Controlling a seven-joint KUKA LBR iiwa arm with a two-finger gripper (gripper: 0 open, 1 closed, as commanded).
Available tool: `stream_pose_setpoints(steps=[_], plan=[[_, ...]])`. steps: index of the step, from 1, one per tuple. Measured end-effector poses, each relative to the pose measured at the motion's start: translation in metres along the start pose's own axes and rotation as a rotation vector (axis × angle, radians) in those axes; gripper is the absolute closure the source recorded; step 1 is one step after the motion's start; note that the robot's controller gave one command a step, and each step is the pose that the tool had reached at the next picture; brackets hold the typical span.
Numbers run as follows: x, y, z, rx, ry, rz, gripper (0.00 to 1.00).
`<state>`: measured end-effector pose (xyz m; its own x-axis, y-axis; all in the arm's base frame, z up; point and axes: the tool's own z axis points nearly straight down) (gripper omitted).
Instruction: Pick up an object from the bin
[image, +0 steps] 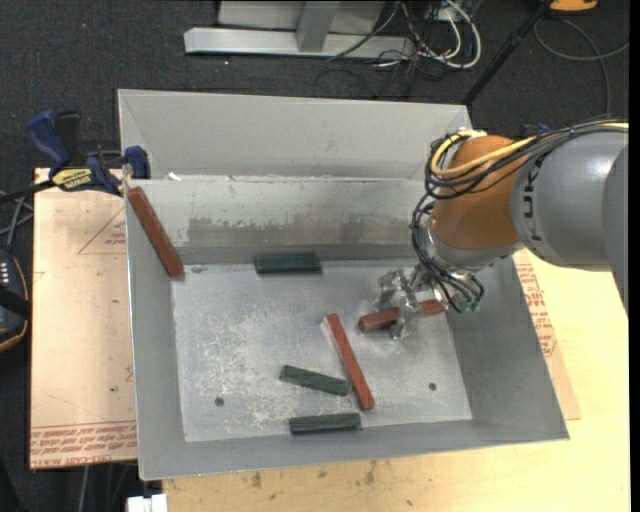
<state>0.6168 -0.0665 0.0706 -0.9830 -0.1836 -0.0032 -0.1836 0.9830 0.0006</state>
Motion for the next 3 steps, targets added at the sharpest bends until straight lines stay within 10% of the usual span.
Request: stream_pose_setpoints(steps=[1,2,3], plan=[[0.0127,-0.0180,-0.1546,0.004,-0.006,-0.223,1.00],[0.0138,-0.0173,-0.1514,0.000,-0.001,-0.223,0.00],[0.0139,-0.0173,-0.1514,0.000,-0.001,-0.223,0.00]])
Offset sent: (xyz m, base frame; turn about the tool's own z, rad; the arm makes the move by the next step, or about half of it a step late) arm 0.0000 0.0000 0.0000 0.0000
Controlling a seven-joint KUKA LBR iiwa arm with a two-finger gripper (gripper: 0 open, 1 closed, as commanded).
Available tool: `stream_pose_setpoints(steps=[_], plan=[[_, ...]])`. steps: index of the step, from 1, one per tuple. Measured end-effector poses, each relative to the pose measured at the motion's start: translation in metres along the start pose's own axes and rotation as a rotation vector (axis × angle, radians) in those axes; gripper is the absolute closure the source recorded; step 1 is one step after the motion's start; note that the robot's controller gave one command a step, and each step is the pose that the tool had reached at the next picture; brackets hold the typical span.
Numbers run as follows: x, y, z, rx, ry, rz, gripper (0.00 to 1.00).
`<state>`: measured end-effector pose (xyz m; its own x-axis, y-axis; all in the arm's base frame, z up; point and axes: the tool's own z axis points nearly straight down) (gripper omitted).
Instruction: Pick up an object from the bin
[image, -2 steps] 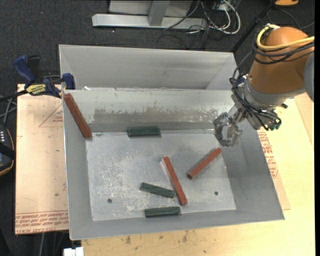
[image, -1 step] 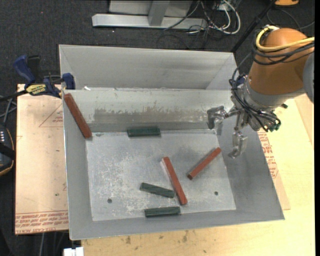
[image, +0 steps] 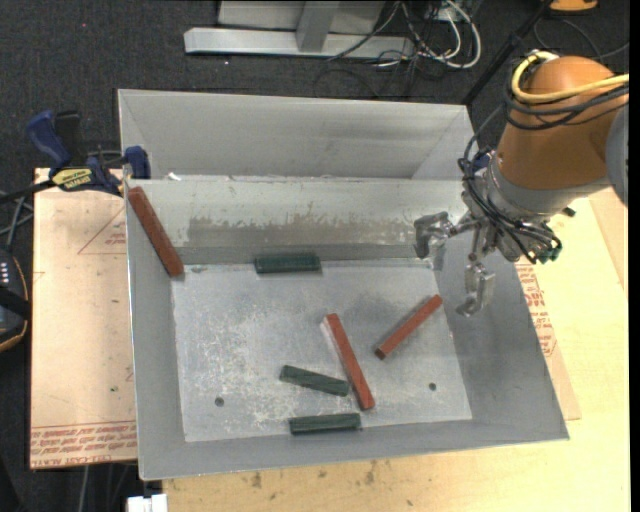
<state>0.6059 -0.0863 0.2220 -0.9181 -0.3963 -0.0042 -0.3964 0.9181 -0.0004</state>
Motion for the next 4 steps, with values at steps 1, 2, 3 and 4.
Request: stream_pose_setpoints(steps=[1,2,3,4], plan=[[0.006,0.003,0.039,0.003,-0.004,-0.059,0.00],[-0.011,0.005,0.139,-0.002,0.002,-0.206,1.00],[-0.011,0.005,0.139,-0.002,0.002,-0.206,1.00],[-0.014,-0.032,-0.011,-0.002,0.000,-0.568,1.00]])
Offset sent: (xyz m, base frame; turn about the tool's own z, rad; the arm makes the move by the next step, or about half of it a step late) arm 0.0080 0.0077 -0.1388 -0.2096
